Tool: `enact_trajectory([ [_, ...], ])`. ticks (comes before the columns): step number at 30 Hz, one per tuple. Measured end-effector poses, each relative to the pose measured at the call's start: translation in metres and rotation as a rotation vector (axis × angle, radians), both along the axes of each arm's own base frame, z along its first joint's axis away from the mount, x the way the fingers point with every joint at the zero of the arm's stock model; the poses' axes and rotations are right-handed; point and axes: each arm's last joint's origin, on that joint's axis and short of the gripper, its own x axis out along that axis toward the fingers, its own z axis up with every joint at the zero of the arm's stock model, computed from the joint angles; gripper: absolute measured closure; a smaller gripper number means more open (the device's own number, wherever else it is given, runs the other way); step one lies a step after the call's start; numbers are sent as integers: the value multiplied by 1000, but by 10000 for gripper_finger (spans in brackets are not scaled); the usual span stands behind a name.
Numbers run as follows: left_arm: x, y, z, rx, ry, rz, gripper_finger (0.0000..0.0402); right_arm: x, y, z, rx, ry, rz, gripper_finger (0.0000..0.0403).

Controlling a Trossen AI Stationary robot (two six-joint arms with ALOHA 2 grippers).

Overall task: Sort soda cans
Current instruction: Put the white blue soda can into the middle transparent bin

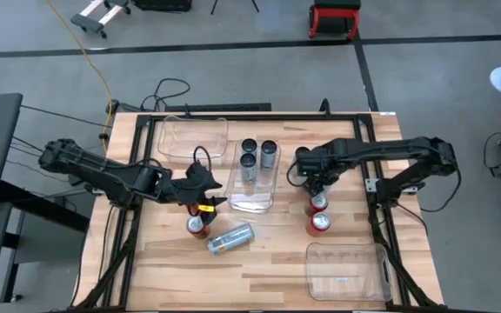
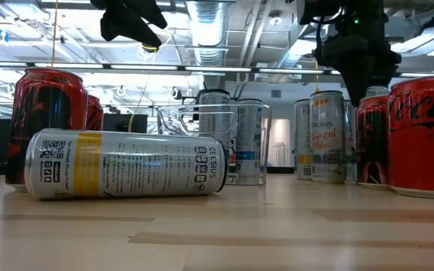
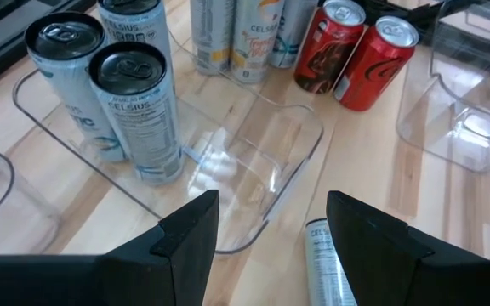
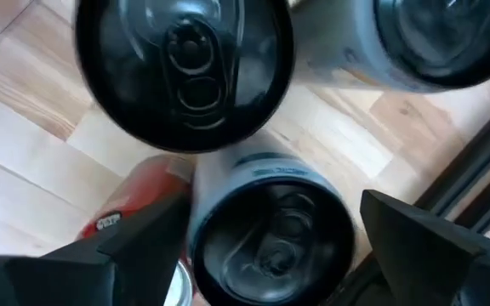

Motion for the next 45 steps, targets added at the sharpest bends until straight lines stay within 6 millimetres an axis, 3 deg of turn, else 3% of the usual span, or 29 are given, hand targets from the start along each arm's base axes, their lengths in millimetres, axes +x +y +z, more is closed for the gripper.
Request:
enact_trajectory([
  [16,-2,1,-3,6,37,0,188,-11,0,5,36,-28,-10,148],
  [24,-2,2,-3,23,42,-8,188,-33,7,59,39,-39,23,153],
  [34,-2,2,-3,18,40,-5,188,-35,18,128,34,-339,78,155],
  [40,-2,2,-3,0,33,9,188,-36,24,149,34,-449,123,155],
  [45,-2,2,-3,-9,30,14,188,-13,22,153,9,-601,174,156],
])
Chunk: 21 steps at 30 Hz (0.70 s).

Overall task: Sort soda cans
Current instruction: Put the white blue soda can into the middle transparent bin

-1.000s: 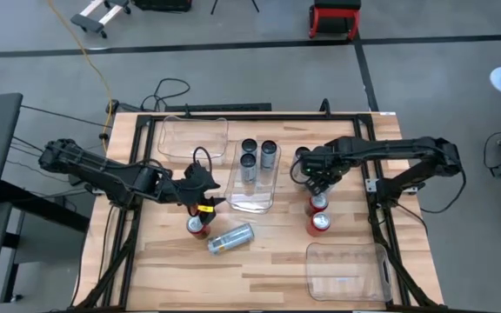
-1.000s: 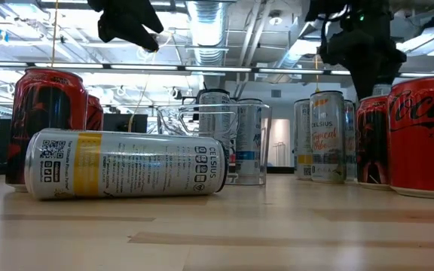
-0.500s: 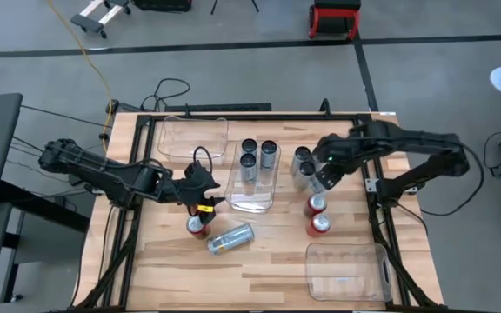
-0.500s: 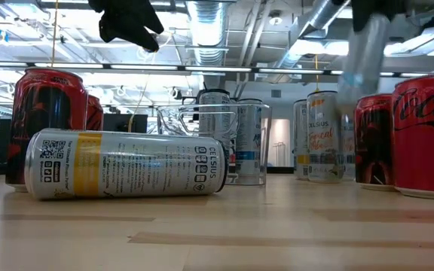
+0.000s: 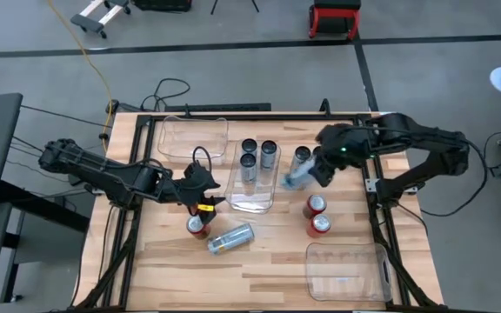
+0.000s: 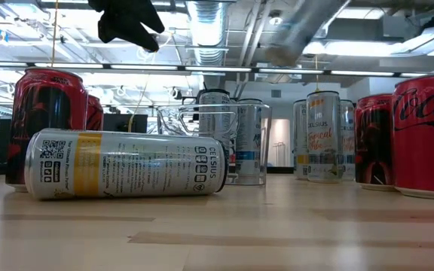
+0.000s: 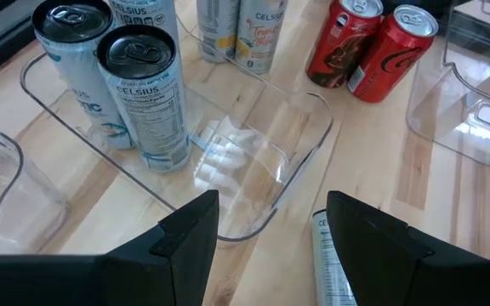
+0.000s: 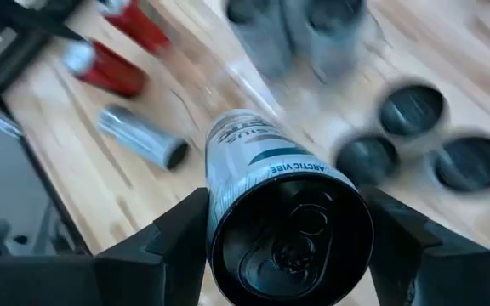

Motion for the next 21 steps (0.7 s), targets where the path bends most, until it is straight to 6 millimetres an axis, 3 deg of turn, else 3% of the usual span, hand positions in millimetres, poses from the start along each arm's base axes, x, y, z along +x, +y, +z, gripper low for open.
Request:
enact_trajectory([
  [4,0,0,0,-3,-3,2,188,29,-4,-9,-52,-23,41,156],
  [8,0,0,0,-28,-10,21,188,55,-14,-29,-111,62,56,156],
  [21,0,0,0,-82,-23,63,188,104,-31,-74,-208,220,171,156],
])
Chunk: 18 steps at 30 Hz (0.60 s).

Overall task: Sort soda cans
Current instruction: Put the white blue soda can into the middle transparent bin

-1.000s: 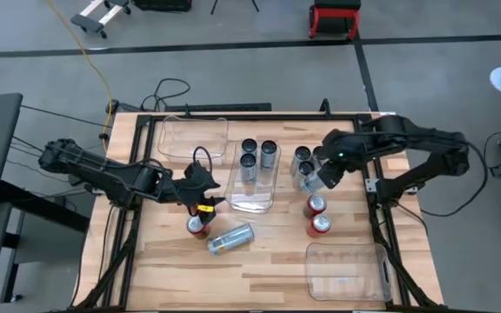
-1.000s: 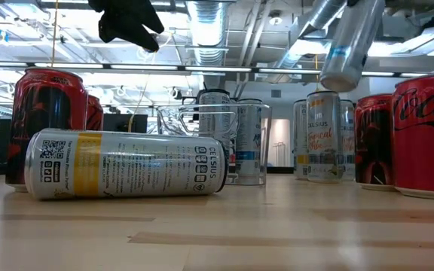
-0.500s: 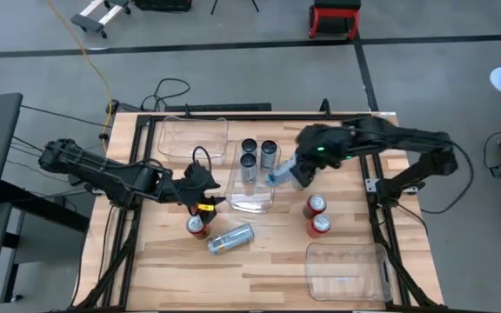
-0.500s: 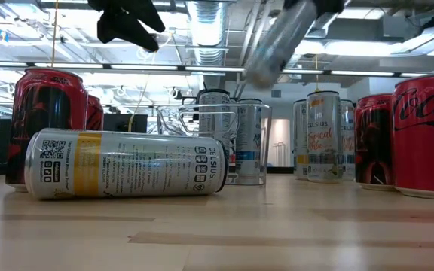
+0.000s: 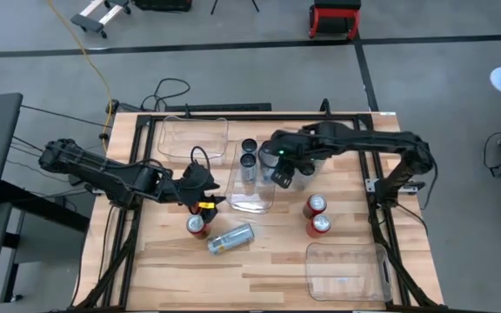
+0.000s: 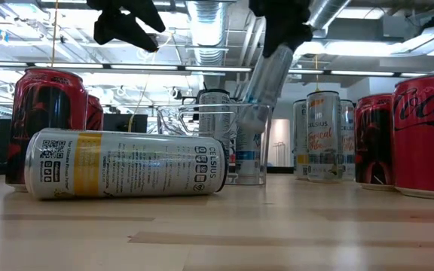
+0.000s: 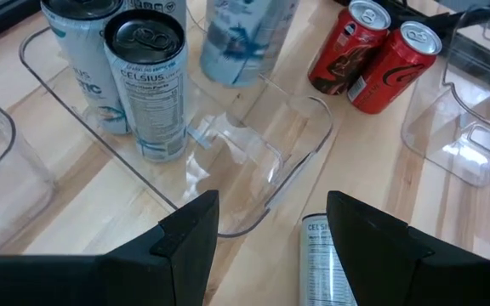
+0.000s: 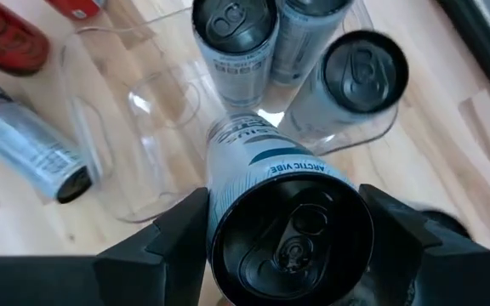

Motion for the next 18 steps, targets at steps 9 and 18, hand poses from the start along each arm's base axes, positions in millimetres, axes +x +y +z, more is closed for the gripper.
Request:
enact_trajectory([
  [9,0,0,0,-19,-8,14,188,24,-5,-29,-95,95,35,156],
  [18,0,0,0,-29,-11,22,188,44,-7,-62,-125,208,110,156],
])
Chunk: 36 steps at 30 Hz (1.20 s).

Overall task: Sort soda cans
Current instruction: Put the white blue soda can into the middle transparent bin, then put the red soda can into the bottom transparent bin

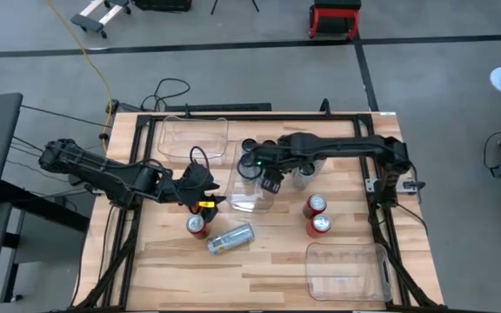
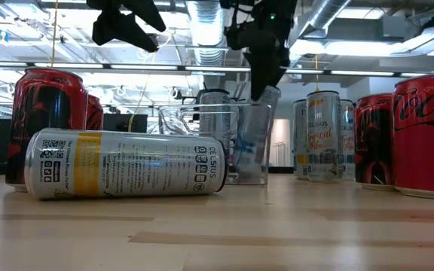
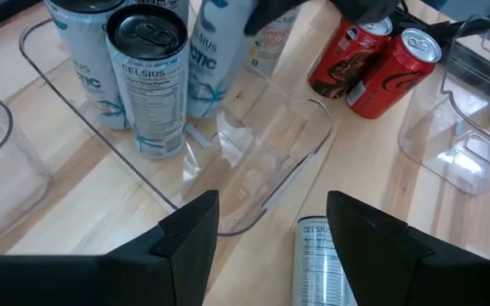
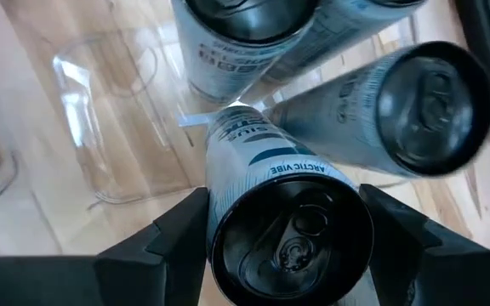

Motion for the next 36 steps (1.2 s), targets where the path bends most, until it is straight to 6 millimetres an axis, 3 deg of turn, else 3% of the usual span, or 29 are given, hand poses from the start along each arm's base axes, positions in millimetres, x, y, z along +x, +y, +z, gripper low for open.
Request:
enact_trajectory([
  [10,0,0,0,-11,-3,9,188,4,0,-6,-23,36,98,124],
  [25,0,0,0,-11,-3,9,188,4,1,-2,-18,19,128,18],
  [30,0,0,0,-11,-3,10,188,-10,3,23,-2,-78,65,6],
  [36,0,0,0,39,12,-29,188,-46,16,78,27,-313,-20,17],
])
